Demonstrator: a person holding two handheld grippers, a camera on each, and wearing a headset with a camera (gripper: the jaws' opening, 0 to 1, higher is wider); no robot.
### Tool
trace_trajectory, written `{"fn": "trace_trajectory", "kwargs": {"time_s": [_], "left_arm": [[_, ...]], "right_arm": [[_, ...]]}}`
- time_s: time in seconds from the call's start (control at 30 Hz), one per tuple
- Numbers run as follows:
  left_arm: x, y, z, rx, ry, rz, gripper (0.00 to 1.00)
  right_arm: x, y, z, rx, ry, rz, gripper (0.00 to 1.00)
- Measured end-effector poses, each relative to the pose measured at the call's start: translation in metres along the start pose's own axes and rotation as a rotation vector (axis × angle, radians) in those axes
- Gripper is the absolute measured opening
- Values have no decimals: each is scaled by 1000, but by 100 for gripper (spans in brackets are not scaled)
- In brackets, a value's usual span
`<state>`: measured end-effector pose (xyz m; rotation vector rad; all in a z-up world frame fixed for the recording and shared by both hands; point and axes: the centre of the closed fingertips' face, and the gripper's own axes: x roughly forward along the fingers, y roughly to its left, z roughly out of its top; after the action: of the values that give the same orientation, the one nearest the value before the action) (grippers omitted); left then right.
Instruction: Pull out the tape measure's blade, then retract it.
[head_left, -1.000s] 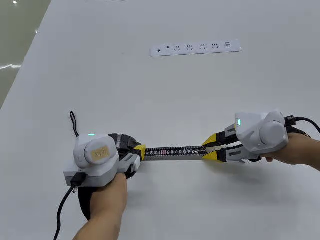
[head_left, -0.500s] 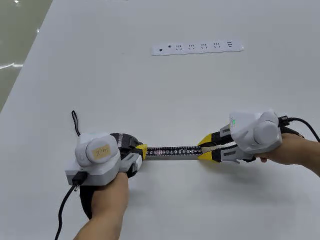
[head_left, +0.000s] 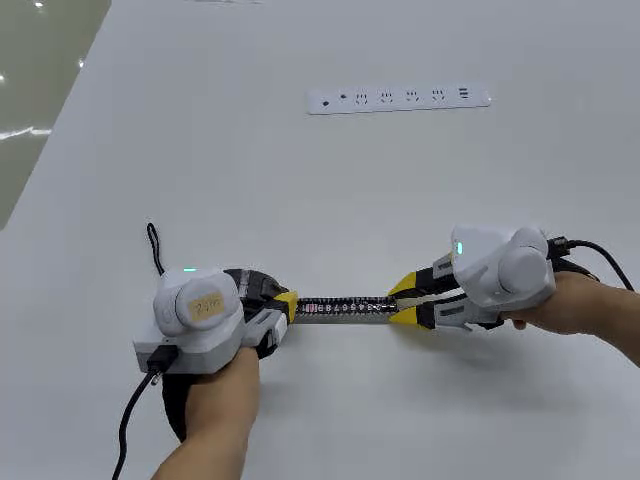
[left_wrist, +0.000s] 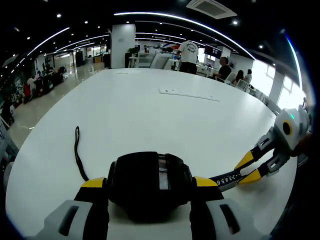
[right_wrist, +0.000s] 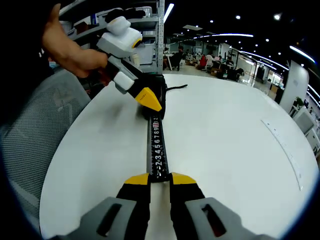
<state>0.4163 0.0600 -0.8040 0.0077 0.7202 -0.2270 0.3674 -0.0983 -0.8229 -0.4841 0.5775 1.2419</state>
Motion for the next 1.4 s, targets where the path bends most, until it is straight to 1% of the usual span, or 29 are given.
{"fn": "trace_trajectory", "kwargs": {"time_s": [0.57,0.9,1.13,1.4], "left_arm": [[1,0,0,-2,1,0,63],[0,0,-1,7,12,2,62],[0,0,-1,4,10,0,62],[-1,-2,-1,-11,8,-3,62]], "right_arm": [[7,-1,6,2,-5,1,13],[13,0,8,2,-9,2,13],[14,0,10,4,-14,2,13],[21,1,16,5,-24,6,13]]}}
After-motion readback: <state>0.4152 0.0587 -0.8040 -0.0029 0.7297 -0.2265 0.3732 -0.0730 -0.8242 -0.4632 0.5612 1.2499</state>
